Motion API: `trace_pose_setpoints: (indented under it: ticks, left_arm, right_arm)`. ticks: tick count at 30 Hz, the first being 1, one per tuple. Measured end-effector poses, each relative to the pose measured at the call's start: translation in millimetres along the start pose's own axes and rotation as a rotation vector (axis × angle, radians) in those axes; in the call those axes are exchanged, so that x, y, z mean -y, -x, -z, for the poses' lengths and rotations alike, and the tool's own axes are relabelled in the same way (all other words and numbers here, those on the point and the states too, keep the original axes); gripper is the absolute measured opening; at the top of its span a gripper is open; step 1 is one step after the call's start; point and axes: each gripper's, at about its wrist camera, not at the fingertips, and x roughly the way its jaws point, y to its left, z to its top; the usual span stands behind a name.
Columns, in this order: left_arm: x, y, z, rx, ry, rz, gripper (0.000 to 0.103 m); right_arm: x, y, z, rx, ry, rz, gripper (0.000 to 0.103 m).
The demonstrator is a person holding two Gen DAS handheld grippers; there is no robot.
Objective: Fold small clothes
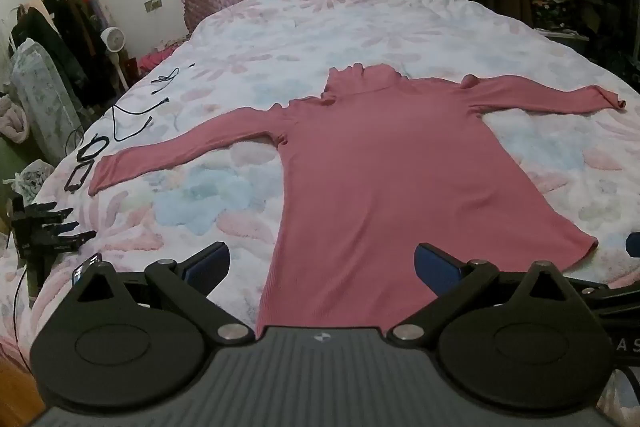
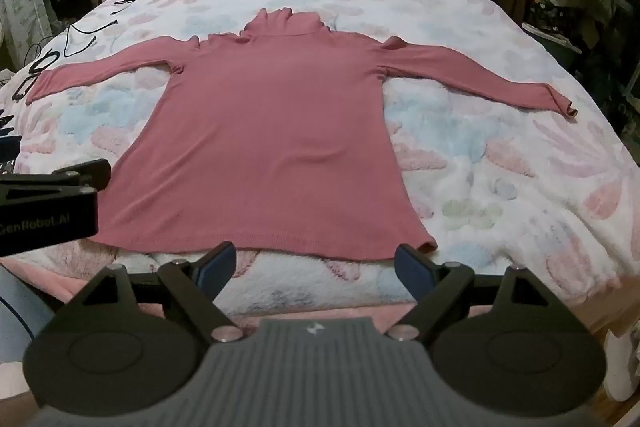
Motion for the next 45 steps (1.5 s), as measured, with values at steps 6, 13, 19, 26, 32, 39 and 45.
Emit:
trace_pose_setpoints:
  ticks: [6, 13, 19, 26, 32, 39, 45]
  left_arm:
    - [3, 2, 0, 0.004, -0.008, 0.008, 0.103]
    - [2, 1, 8, -0.008, 0.000, 0.016, 0.103]
    - [0, -3, 4, -0.014, -0.002, 0.012, 0.103]
    - [2, -2, 4, -0.019, -0.005, 0.014, 0.103]
    - [3, -2, 4, -0.022, -0.008, 0.019, 0.103]
    - [3, -3, 5, -0.028, -0.005, 0.018, 0.103]
    - [2, -4, 5, -0.025, -0.004, 0.023, 0.103]
  right_arm:
    - [0, 0, 0, 0.000, 0.001, 0.001, 0.082]
    - [0, 1, 0, -0.001, -0.003, -0.002, 0.082]
    - [0, -1, 0, -0.004, -0.007, -0.006, 0.082]
    - [1, -2, 1, -0.008, -0.010, -0.011, 0.082]
    - [2, -3, 1, -0.007, -0.012, -0.015, 0.082]
    - [1, 0, 0, -0.002, -0.019, -0.018, 0.082]
    - [1, 0, 0, -0.003, -0.021, -0.019, 0.082]
